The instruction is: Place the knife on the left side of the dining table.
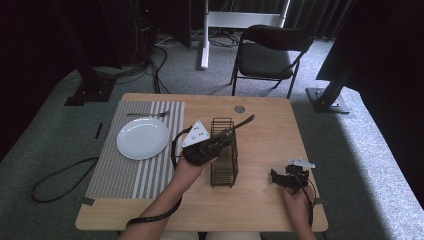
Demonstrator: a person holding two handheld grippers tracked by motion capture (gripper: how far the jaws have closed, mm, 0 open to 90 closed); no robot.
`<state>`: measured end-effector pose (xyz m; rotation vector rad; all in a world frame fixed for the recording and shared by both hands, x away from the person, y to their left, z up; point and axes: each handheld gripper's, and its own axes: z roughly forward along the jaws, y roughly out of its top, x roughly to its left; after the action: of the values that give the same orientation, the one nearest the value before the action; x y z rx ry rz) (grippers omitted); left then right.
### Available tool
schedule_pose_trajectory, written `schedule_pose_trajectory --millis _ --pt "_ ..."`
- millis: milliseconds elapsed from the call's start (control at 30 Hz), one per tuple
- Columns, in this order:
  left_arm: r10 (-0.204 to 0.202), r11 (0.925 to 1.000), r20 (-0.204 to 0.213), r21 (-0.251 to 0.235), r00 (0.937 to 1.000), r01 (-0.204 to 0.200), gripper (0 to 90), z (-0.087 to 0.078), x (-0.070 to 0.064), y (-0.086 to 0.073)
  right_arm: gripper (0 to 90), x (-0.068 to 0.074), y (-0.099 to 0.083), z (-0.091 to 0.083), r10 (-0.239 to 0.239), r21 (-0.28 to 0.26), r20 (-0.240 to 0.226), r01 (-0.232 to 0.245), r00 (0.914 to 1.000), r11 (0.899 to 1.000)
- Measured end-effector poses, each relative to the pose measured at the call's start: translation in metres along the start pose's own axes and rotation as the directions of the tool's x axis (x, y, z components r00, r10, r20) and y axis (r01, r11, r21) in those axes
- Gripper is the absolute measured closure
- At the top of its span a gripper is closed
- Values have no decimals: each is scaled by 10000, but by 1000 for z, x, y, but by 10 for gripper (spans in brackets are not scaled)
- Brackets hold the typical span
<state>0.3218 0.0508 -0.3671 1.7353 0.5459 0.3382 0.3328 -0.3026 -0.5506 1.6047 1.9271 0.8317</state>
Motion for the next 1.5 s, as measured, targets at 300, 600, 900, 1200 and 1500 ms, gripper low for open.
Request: schedule_pose_trajectory --millis 300,600,900,1200,1500 --pt "409 9987 -194 -288 9990 -415 839 -29 -9 30 117 0 0 0 14 0 -2 -14 10000 10000" --pt "640 9950 -552 -730 9964 -680 839 -61 -14 62 117 0 0 0 1 -13 3 -1 10000 10000" --pt "681 9910 -1213 -1065 9903 -812 839 -99 -16 79 118 0 0 0 -1 1 -1 1 10000 10000" --pt "434 9901 -1728 -1244 9840 -655 839 -130 -11 71 117 0 0 0 -4 -6 0 4 10000 10000" --pt "-114 9939 -2547 -1088 9670 -169 838 -149 5 38 117 0 0 0 14 -5 8 -14 10000 10000"
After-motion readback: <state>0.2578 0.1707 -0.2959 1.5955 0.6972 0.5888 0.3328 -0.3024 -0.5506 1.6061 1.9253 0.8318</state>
